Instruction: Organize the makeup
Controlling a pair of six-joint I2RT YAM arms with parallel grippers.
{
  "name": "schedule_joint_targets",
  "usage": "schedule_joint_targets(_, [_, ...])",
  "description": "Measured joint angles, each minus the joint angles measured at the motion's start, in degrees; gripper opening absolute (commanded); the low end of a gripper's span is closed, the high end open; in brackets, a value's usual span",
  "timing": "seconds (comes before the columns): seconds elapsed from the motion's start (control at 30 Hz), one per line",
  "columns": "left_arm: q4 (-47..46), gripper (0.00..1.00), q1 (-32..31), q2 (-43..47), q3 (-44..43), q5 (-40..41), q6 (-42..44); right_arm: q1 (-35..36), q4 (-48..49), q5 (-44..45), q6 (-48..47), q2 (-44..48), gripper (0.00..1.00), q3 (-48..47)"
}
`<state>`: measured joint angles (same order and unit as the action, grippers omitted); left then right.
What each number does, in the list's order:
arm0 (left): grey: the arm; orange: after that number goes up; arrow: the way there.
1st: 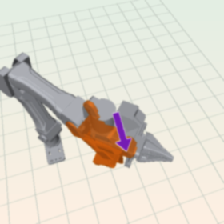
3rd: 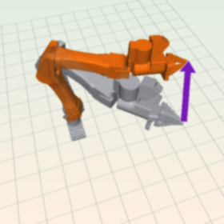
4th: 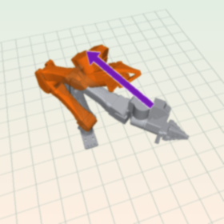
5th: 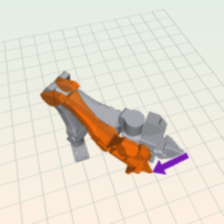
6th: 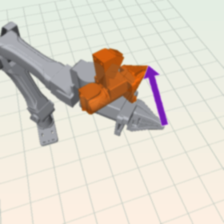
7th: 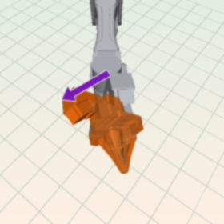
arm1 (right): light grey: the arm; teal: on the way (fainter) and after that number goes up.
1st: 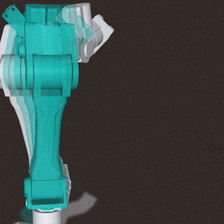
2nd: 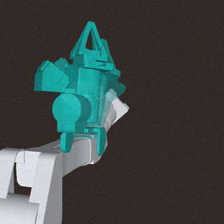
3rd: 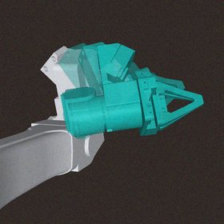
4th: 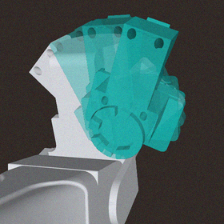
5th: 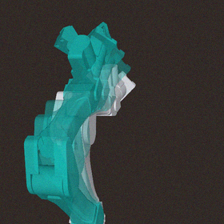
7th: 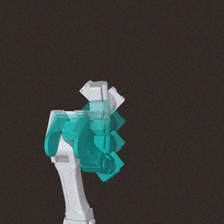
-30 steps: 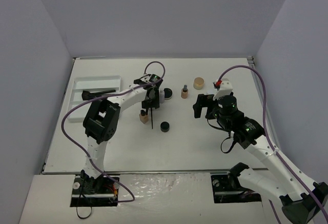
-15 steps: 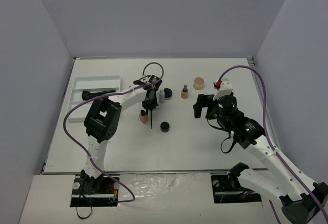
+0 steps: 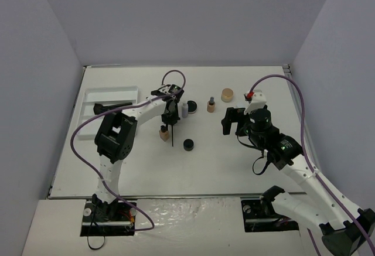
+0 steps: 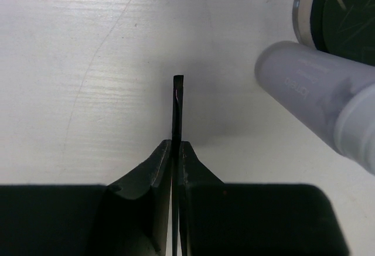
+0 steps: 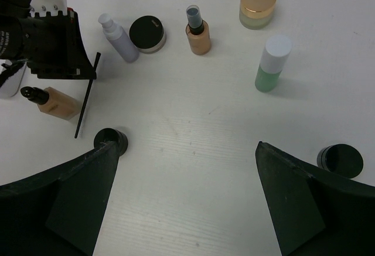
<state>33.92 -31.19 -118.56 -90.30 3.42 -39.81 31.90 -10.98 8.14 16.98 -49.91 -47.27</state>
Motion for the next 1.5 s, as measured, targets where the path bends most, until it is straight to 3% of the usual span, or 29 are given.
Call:
schedule_joint_targets(0.23, [0.6,0.0,3.5,9.9,-2.8,-3.5,-1.4,-0.1,0.0,0.0,-0.6,0.2,1.0,0.0])
schedule_joint_targets(0.43, [-3.1,0.0,10.7,20.0,-4.4,-8.0,-6.0,-0.1,0.0,0.0,-0.6,0.2,1.0,0.0])
schedule_joint_targets(0.67, [-9.0,0.0,21.1,28.5,5.4,-6.1,-13.2,-0.1,0.0,0.0,-0.6,0.1,1.0,0.0])
schedule_joint_targets(1.0, [-16.9,0.0,35.0,29.7,21.9,2.8,-28.0,-0.5,0.0,0.0,-0.6,0.2,1.0,0.0])
schedule_joint_targets(1.2, [-21.4,0.0,39.2,28.5,23.6,7.6,-36.4,-0.8,0.0,0.1,-0.6,0.5,1.0,0.0])
schedule_joint_targets(1.5, [-23.9,0.02,40.9,20.7,23.4,10.9,-41.5,-1.2,0.0,0.9,-0.8,0.8,1.0,0.0])
